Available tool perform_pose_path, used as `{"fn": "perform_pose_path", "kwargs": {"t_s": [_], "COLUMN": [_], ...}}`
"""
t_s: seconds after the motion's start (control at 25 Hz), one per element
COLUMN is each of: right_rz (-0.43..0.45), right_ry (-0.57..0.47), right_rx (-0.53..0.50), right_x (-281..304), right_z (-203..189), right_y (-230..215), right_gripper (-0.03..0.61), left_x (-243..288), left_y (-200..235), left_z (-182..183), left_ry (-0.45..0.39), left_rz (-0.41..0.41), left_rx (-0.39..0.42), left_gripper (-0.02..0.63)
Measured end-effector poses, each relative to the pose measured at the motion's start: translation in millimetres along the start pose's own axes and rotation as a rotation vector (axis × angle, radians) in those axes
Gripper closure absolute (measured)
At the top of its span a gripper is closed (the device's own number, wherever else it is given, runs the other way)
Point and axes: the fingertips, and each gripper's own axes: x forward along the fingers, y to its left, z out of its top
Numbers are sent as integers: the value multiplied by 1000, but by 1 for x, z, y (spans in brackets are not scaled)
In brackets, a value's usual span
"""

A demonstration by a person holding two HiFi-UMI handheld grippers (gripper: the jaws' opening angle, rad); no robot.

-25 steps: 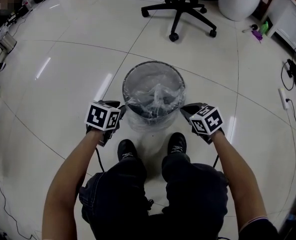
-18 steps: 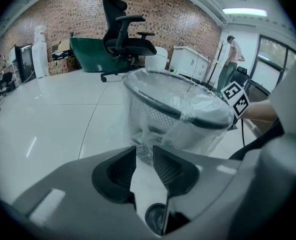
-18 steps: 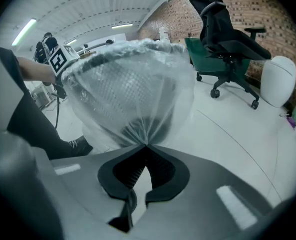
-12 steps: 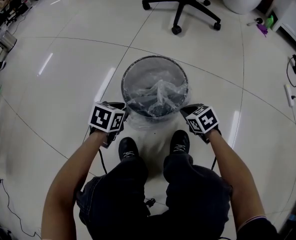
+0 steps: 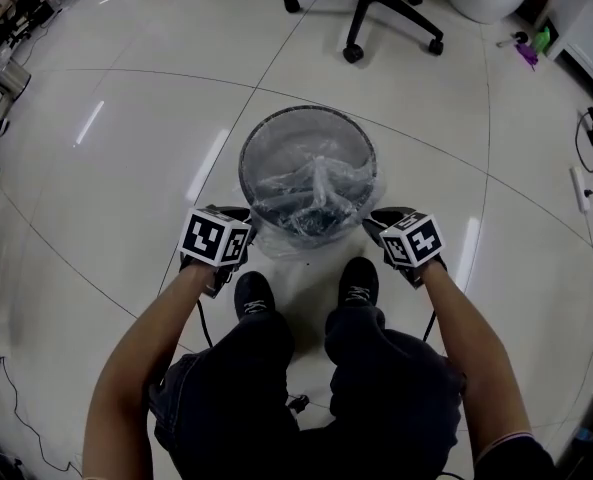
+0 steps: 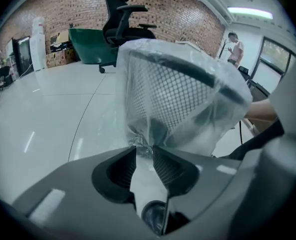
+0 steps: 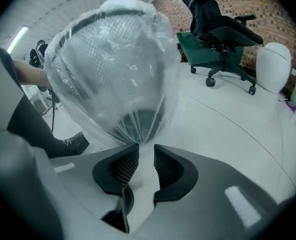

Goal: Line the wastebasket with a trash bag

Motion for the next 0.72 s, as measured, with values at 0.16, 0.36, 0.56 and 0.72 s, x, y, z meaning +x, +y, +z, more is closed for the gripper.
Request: {"fn": "perform_pose_path", "kwargs": {"t_s": [0.16, 0.36, 0.56, 0.72], "right_rz": [-20, -20, -59, -73], "right_ry": [-31, -51, -87, -147], "right_rx": [20, 24, 2, -64], "right_x": [-25, -61, -98, -127], "right_z": [4, 11, 27, 75], "right_y": [-1, 7, 6, 13], "right_gripper": [438, 389, 391, 431], "left_x": [-16, -42, -69, -95], "left_y": [-3, -7, -7, -7], "left_z": [5, 12, 27, 54], "left_ry": [-28, -50, -96, -155], "left_rz": [8, 15, 37, 53], "left_rx": [27, 41, 55, 64], "left_gripper": [489, 485, 485, 485]}}
